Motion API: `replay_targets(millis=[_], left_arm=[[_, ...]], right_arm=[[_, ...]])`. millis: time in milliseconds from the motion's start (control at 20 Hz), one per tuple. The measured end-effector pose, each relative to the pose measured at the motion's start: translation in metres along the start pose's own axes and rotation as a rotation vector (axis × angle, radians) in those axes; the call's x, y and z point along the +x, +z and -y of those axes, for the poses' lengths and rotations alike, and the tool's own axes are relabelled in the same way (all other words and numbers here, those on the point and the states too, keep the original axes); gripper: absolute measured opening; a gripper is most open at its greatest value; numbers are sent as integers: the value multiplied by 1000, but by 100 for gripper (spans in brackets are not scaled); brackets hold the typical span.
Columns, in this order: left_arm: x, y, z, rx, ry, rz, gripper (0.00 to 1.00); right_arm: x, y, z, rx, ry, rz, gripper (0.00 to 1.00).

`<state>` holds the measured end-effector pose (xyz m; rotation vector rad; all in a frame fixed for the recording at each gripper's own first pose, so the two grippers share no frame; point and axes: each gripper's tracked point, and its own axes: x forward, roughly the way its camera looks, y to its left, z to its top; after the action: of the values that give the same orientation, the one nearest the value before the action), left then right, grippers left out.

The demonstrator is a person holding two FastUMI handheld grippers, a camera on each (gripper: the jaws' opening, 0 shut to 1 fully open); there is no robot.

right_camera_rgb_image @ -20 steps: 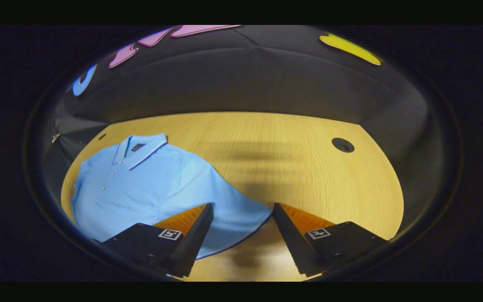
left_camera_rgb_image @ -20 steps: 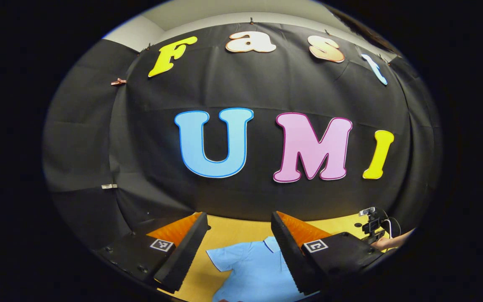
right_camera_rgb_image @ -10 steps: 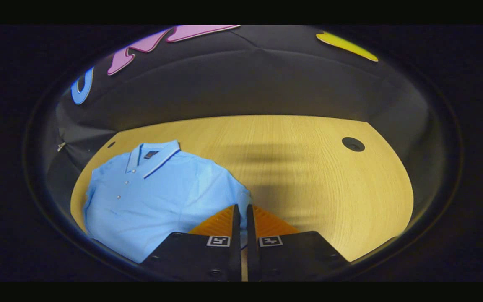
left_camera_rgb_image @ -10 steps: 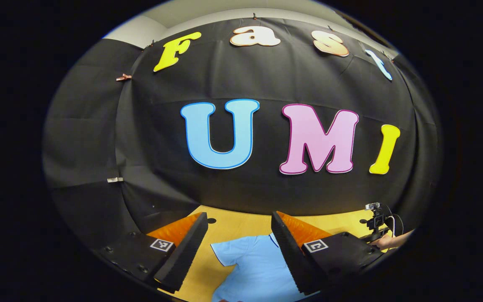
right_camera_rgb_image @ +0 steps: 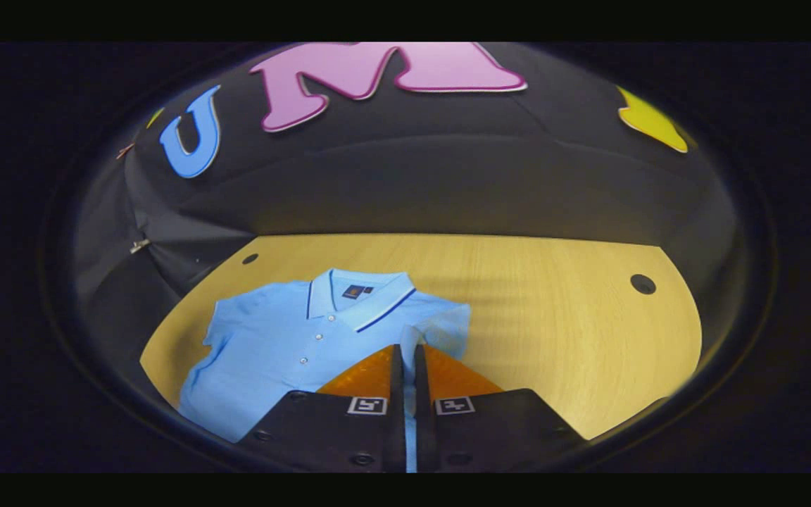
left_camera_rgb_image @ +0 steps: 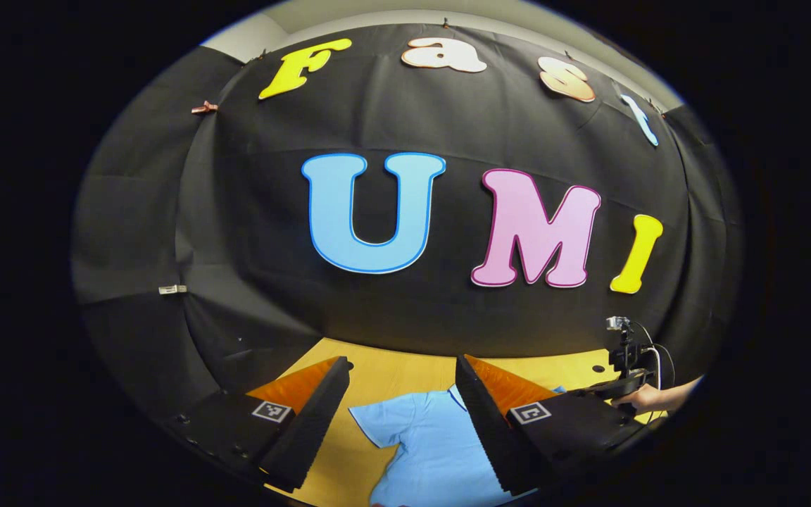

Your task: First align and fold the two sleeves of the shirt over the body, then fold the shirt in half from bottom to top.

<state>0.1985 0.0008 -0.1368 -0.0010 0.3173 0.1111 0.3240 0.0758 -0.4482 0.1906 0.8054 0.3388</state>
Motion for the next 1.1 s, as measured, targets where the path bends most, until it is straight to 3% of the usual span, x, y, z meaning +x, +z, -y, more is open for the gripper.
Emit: replay_targets(millis=[150, 200, 250, 300, 400, 450, 500, 600, 650, 750, 800, 900, 1100], left_arm=[[26, -24, -23, 3, -18, -44, 97], [35, -32, -29, -3, -28, -56, 97], [46, -39, -39, -14, -22, -62, 97], [57, -45, -49, -21, -9, -73, 97], [78, -60, -62, -28, 2, -100, 97], [90, -67, -65, -27, -5, -110, 97], [101, -73, -68, -23, -6, -125, 97], [126, -91, -74, -13, -7, -160, 97], [137, -100, -73, -12, -8, -179, 100], [163, -120, -70, -23, -5, -217, 92], [174, -133, -69, -27, -3, -244, 97], [189, -165, -69, -24, 11, -323, 97], [220, -222, -69, -45, 44, -454, 98]], right_arm=[[18, -19, -28, 31, 54, -36, 24], [20, -22, -37, 42, 71, -42, 20], [22, -24, -43, 41, 88, -44, 25], [23, -24, -47, 27, 95, -39, 41], [19, -23, -54, -9, 108, -30, 64], [18, -22, -56, -18, 110, -28, 60], [12, -20, -59, -18, 114, -24, 79], [-2, -13, -62, -15, 118, -1, 89], [-10, -8, -60, -24, 114, 17, 91], [-32, -3, -56, -53, 105, 44, 92], [-42, -3, -52, -67, 98, 52, 94], [-62, -6, -44, -79, 79, 68, 95], [-105, -35, -28, 10, 62, 47, 94]])
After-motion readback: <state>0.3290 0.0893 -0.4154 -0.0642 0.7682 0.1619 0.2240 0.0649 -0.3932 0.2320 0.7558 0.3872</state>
